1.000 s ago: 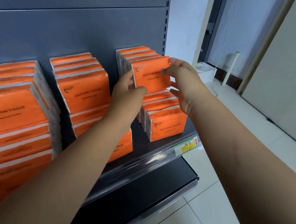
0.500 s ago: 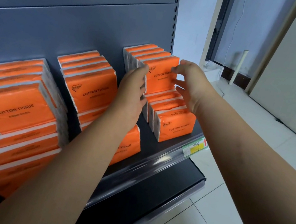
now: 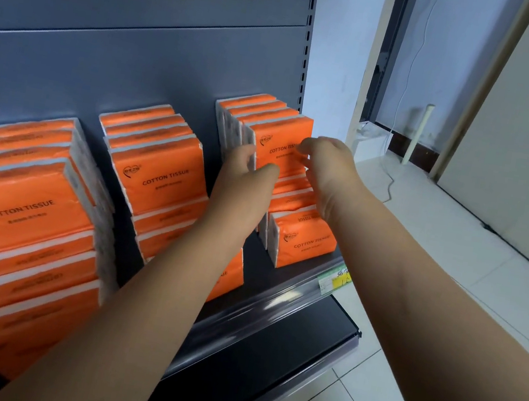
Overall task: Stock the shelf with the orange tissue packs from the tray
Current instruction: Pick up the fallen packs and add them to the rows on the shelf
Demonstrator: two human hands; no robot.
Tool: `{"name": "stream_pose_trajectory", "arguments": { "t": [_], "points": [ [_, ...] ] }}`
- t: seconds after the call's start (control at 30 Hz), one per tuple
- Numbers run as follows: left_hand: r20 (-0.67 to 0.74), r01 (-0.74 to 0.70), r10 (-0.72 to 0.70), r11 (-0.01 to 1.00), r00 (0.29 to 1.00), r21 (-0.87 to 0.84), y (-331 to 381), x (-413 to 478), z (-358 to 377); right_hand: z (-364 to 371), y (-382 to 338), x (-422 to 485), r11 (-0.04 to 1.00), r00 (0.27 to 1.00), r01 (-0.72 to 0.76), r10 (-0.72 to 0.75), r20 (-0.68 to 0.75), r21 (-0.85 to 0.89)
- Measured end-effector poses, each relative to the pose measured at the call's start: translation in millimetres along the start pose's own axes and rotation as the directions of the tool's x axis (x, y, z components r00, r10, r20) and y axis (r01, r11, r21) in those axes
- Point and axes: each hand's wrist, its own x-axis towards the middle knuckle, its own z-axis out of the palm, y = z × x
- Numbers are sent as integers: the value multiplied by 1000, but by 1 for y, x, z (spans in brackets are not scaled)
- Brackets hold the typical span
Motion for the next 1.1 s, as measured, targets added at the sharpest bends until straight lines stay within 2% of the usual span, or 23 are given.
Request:
{"name": "stream_pose_trajectory", "arguments": {
  "t": [0.13,0.2,0.3,0.43,0.5,0.6,0.8,0.93,1.1],
  "points": [
    [51,-136,128,960,991,245,1,-6,0,3,-3,-6,993,985,77,-90,-148,-91],
    [96,-263,245,882,965,391,0,-10,0,5,-8,-14,967,956,181,-216,-200,-180],
    [139,-357,335,783,932,509,0,-13,-1,13,-9,-30,848,894,359,-432,-117,-389],
    [163,-423,408,703,898,573,1,-17,-2,8,-5,-47,604,769,536,-638,47,-590],
    [155,-420,429,636,890,647,-2,-23,-2,-3,-5,-55,520,737,544,-671,79,-658],
    [163,-453,482,582,861,675,-3,-37,1,-25,1,-73,446,726,524,-679,108,-726],
    [261,-524,498,514,827,679,-12,-64,19,-79,30,-122,367,776,423,-618,122,-829],
    [325,-570,495,503,806,650,-11,-90,29,-109,32,-148,427,803,352,-595,35,-833],
    [341,-601,504,561,794,569,7,-130,38,-129,29,-190,506,742,292,-656,-141,-812]
  ]
}}
